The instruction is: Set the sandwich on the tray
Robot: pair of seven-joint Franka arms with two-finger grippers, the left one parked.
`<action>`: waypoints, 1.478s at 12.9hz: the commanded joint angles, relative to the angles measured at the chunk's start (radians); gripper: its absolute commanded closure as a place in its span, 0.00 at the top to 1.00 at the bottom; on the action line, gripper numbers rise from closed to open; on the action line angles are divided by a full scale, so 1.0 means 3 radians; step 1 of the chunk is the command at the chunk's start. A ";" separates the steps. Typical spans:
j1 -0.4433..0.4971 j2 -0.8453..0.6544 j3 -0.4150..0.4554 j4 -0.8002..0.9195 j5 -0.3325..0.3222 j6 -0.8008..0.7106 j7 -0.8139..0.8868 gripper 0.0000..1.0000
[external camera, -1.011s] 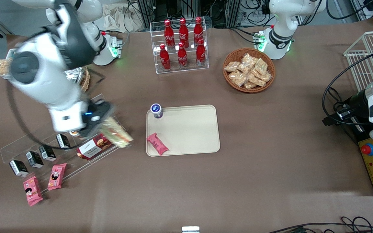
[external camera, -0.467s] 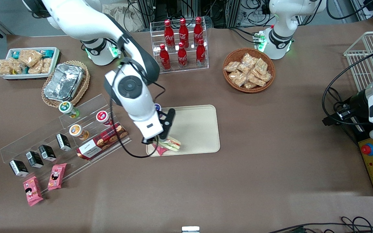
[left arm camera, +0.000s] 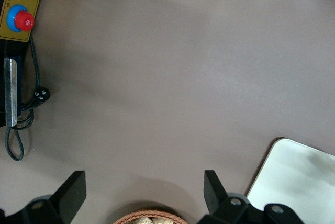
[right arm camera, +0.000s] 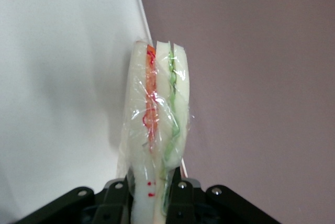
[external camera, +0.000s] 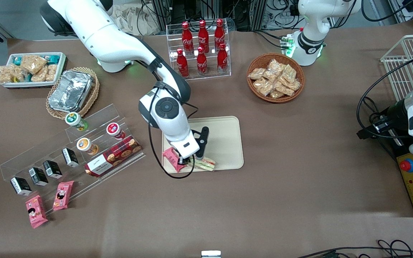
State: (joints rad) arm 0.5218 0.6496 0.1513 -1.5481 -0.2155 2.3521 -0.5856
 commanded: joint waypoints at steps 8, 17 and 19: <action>0.0260 0.0156 -0.0009 0.0103 -0.0775 0.0050 0.1006 0.98; -0.0449 -0.0728 -0.0024 0.0098 0.0395 -0.1043 0.0806 0.98; -0.0690 -0.0942 -0.0034 0.0098 0.0686 -0.1355 0.0974 0.98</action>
State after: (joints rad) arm 0.3763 0.4307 0.1348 -1.4968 -0.0860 2.0171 -0.3309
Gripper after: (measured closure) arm 0.013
